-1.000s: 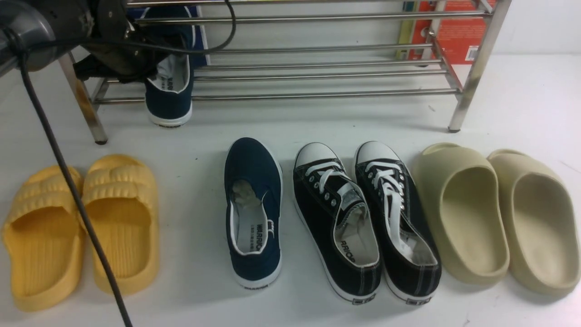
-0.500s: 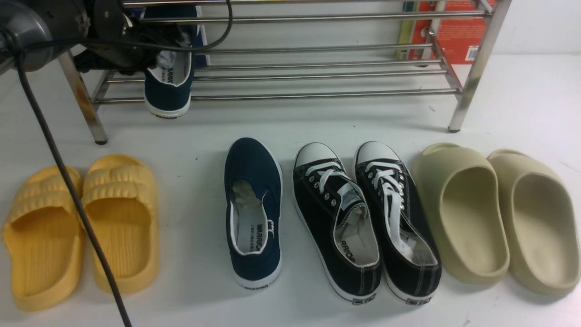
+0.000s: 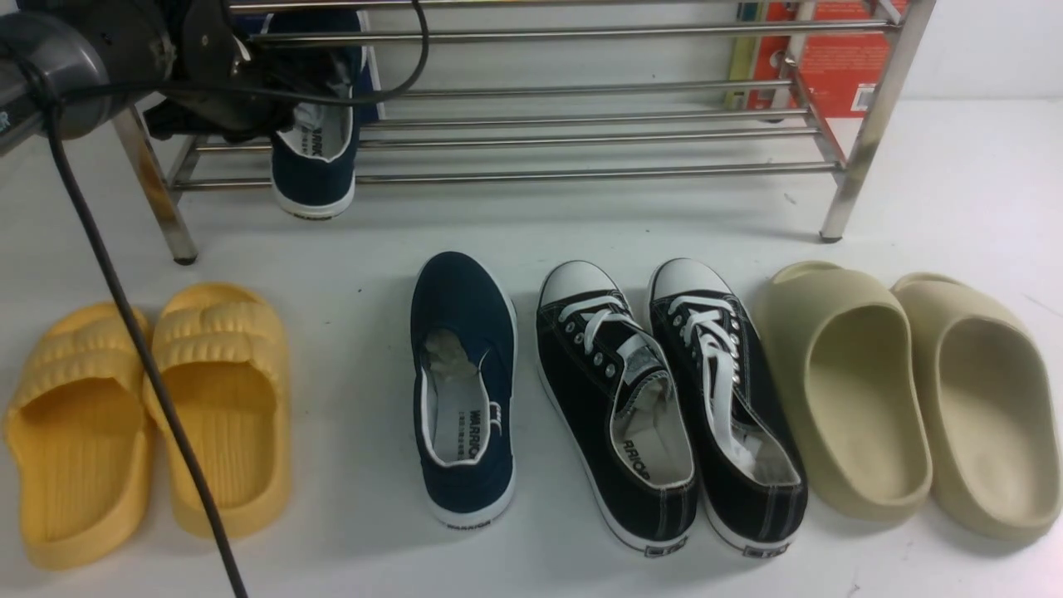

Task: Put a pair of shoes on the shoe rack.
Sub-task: Use the left arm to put a shoe into the shoe rack

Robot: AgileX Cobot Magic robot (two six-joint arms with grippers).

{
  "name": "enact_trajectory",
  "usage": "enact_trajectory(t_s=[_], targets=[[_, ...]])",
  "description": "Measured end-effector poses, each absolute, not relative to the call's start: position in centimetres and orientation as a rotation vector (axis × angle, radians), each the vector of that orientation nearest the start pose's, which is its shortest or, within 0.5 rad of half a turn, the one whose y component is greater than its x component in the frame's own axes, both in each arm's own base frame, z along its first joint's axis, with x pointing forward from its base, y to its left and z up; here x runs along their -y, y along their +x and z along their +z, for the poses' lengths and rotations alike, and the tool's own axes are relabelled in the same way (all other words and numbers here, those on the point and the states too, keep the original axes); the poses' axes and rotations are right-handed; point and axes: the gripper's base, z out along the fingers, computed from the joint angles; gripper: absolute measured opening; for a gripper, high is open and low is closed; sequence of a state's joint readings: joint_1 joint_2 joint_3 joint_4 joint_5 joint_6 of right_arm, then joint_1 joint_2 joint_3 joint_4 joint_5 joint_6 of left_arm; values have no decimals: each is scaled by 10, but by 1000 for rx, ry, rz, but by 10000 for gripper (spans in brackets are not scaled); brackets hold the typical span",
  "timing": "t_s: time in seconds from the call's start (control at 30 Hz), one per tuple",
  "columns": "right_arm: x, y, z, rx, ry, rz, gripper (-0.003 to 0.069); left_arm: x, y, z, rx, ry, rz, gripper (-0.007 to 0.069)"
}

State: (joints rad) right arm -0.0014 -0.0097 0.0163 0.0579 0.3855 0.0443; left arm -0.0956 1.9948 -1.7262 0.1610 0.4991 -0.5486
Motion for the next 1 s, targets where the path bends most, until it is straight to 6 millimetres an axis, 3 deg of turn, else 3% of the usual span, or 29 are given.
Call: enact_trajectory(t_s=[0.23, 0.43, 0.8, 1.0], targets=[[-2, 52, 174, -1874, 77, 86, 239, 38, 472, 286, -2197, -383, -189, 156], [-2, 52, 174, -1874, 77, 86, 239, 38, 468, 308, -2133, -374, -209, 204], [-2, 52, 174, -1874, 78, 87, 239, 35, 449, 321, -2234, -416, -167, 225], [-2, 52, 174, -1874, 78, 87, 239, 46, 424, 335, -2359, -378, -119, 195]])
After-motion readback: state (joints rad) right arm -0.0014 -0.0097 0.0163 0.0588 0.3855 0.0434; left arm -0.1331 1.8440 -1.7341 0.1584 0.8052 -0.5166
